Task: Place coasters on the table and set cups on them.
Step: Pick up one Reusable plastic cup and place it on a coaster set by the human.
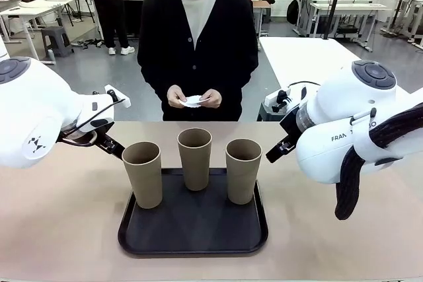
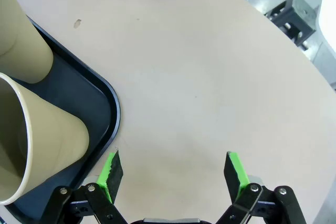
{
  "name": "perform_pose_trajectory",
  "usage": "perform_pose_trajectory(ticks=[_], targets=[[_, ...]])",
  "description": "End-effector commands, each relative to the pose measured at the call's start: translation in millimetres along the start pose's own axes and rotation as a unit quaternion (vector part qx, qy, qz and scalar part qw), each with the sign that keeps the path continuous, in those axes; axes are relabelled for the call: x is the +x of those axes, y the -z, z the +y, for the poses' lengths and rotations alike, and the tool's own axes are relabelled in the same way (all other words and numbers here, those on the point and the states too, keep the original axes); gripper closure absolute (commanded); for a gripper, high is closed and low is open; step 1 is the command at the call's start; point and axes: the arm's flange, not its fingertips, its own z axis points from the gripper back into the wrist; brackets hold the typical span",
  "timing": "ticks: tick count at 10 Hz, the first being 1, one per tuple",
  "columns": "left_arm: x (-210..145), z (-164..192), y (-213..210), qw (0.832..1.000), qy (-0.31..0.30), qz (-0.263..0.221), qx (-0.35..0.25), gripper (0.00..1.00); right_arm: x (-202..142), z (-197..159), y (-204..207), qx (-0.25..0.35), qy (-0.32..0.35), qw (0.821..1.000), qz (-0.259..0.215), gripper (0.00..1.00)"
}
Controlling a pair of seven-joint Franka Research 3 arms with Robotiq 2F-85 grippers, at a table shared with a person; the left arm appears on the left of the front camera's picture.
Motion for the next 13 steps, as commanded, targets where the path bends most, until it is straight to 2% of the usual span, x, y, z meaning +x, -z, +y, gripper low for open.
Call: perform_pose_trajectory(ticks=[1,5,7,9,10,12,13], targets=[[-0.1,0.1,0.0,1.000,0.000,0.000,0.000,0.00,0.0,-0.1,0.0,0.000,0.000,1.000,0.000,0.00],[0.0,0.0,0.0,1.000,0.000,0.000,0.000,0.00,0.0,0.0,0.0,0.000,0.000,1.000,0.000,0.00],[10.1,-7.1,-65.7,0.998,0.023,-0.043,0.031,0.00,9.1,16.3,-58.2,-0.026,-0.015,0.999,-0.013,0.00],[2.4,-25.0,-115.3,1.000,0.007,-0.006,-0.011,0.00,-4.1,28.8,-110.0,-0.029,-0.007,0.999,0.020,0.00],[-8.5,-26.8,-129.5,0.999,0.021,0.033,0.005,0.00,-18.9,33.6,-129.8,-0.037,-0.007,0.998,0.057,0.00],[-42.3,-38.7,-157.5,0.994,0.042,0.105,-0.003,0.00,-58.3,48.9,-165.0,-0.069,-0.011,0.991,0.115,0.00],[-53.0,-44.7,-170.6,0.992,0.052,0.113,0.001,0.00,-73.7,58.5,-174.7,-0.077,-0.014,0.989,0.123,0.00]])
